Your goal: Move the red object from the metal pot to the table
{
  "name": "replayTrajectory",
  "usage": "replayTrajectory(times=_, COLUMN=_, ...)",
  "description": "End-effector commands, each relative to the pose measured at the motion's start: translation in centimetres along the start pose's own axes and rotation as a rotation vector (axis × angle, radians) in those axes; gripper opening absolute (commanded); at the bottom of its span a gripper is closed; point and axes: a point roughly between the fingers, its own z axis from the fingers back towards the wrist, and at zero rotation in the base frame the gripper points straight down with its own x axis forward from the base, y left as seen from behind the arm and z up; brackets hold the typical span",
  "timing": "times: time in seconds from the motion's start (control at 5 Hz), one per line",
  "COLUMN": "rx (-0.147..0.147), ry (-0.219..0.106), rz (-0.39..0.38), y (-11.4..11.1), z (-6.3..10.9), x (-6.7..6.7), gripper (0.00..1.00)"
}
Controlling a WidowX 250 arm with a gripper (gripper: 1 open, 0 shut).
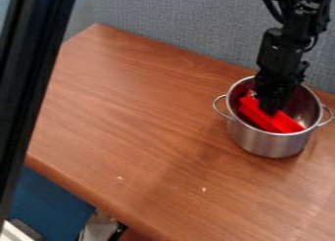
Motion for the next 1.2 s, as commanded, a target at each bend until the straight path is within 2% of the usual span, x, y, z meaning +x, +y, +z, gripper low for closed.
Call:
replayTrajectory(times=0.0, rx=-0.045, ry=0.024, rz=0.0, y=-0.3, z=-0.3, x=0.7, gripper=0.0)
replayTrajectory(times=0.4, rx=-0.062, ry=-0.005, rz=-0.017, y=-0.8, z=2.4, x=0.6, gripper=0.0)
replayTrajectory(times=0.8, rx=-0.139, ry=-0.054, rz=-0.216, y=-1.8, z=4.0, x=0.3, gripper=0.0)
replayTrajectory(times=1.0, rx=-0.178, ry=0.003, rz=-0.196, y=-0.8, z=5.2, x=-0.3, gripper=0.0)
